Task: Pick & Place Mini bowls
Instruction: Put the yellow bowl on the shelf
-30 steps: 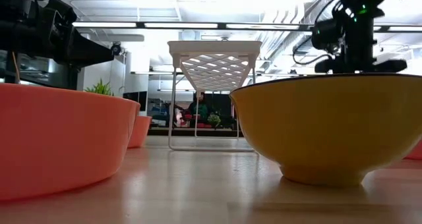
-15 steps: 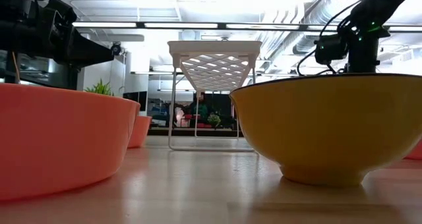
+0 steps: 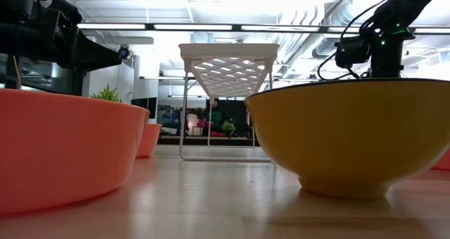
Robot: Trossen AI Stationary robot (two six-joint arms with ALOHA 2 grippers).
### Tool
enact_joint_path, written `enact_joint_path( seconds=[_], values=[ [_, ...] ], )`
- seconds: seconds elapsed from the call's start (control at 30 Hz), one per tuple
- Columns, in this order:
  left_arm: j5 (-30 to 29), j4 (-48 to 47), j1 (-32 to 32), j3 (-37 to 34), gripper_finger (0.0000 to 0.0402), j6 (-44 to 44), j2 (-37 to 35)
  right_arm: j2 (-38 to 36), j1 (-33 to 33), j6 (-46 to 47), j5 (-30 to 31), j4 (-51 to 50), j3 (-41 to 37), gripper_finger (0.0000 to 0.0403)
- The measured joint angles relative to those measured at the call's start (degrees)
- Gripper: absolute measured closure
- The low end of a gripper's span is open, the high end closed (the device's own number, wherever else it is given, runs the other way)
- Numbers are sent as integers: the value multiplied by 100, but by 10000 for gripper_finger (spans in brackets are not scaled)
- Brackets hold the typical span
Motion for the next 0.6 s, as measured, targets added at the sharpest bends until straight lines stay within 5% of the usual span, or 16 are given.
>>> enact_joint_path(
  seconds=[0.6],
  values=[
    [2,0,2,-2,273,-1,-1,2,1,444,19,599,-522,211]
  ],
)
